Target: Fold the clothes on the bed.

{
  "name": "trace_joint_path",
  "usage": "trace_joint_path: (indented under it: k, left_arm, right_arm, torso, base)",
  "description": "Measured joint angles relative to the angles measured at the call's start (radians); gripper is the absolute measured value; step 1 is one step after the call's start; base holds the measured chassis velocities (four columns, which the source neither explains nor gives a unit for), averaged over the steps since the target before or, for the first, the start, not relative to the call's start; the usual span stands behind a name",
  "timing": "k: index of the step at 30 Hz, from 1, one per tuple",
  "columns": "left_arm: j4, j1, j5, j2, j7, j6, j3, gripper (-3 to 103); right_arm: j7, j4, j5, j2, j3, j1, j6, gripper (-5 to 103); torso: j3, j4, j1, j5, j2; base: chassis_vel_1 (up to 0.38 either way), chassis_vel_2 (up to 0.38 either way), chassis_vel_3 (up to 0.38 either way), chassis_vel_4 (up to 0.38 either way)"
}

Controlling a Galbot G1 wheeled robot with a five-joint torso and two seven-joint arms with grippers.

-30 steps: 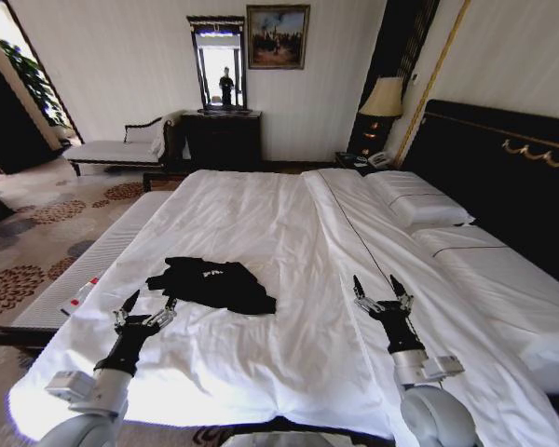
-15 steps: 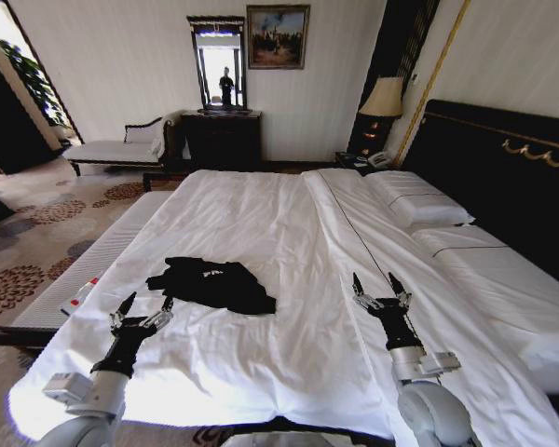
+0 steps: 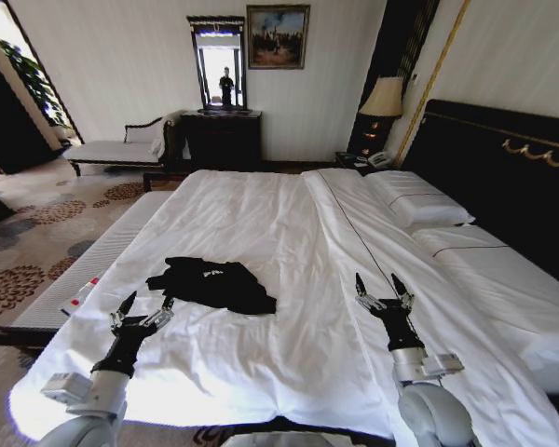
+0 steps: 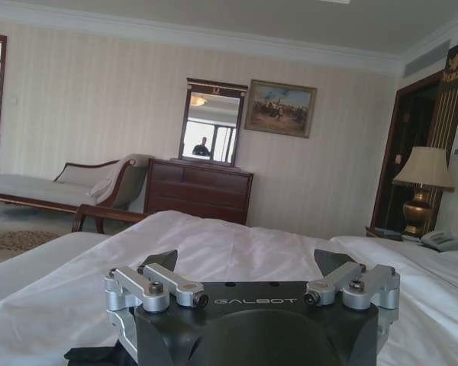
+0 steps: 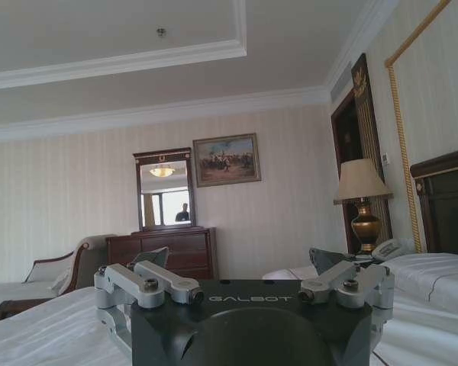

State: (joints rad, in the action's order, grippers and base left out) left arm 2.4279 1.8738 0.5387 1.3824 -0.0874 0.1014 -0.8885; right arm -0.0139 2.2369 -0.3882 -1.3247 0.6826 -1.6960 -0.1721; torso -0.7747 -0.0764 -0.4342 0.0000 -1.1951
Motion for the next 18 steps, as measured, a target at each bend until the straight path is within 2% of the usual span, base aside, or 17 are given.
trace_joint_path:
  k: [18]
  left_arm:
    - [-0.024,0.007,0.004,0.014,-0.004,-0.023,-0.001,100]
  right_arm:
    - [-0.002,-0.002,0.024,-0.019,-0.002,-0.011,0.001,100]
  torso:
    - [0.000,0.0000,0.000,-0.0001,0.000]
  base:
    - [0.028,0.029,-0.029,-0.032]
